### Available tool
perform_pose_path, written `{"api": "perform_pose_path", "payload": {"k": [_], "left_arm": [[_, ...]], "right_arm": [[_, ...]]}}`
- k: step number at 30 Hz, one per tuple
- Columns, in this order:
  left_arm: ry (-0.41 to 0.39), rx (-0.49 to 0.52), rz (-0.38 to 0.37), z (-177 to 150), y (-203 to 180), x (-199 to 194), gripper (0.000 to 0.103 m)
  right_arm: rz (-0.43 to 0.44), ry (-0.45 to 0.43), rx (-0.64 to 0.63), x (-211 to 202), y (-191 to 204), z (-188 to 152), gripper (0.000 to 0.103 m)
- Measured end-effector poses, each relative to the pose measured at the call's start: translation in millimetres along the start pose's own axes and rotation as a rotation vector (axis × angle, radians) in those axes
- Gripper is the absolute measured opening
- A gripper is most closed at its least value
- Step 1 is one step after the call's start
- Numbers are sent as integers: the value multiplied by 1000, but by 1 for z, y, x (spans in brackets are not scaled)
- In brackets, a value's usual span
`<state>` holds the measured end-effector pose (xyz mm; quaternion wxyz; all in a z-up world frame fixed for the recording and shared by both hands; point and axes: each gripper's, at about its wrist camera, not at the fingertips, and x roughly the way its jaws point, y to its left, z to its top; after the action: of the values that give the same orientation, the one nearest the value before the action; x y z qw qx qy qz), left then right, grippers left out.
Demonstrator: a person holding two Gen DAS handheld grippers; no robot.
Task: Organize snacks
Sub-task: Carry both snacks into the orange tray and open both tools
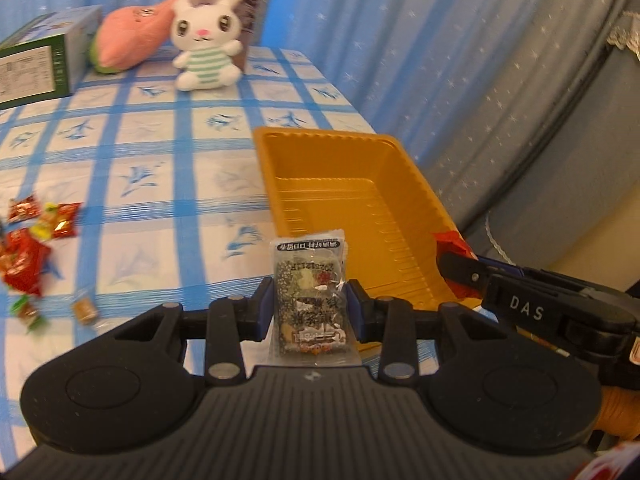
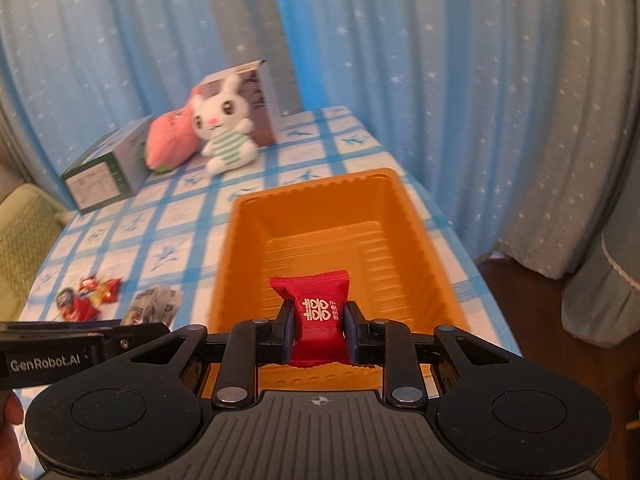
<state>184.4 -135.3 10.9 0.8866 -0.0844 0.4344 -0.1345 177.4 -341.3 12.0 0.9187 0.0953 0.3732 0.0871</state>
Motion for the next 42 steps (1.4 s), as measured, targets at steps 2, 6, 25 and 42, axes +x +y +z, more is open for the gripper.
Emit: {"api": "perform_pose_path", "payload": {"k": [2, 6, 25, 42], "left_arm": [[10, 13, -6, 3, -6, 10, 34], [26, 27, -11, 6, -15, 27, 34], [-28, -19, 14, 7, -2, 31, 50], [-112, 2, 66, -16, 23, -20, 74]], "right_arm": [[-4, 5, 17, 3, -10, 1, 26], [-9, 15, 35, 11, -22, 3, 26], [-7, 14, 79, 22, -31, 8, 26], [75, -42, 167, 2, -26, 13, 69]]}}
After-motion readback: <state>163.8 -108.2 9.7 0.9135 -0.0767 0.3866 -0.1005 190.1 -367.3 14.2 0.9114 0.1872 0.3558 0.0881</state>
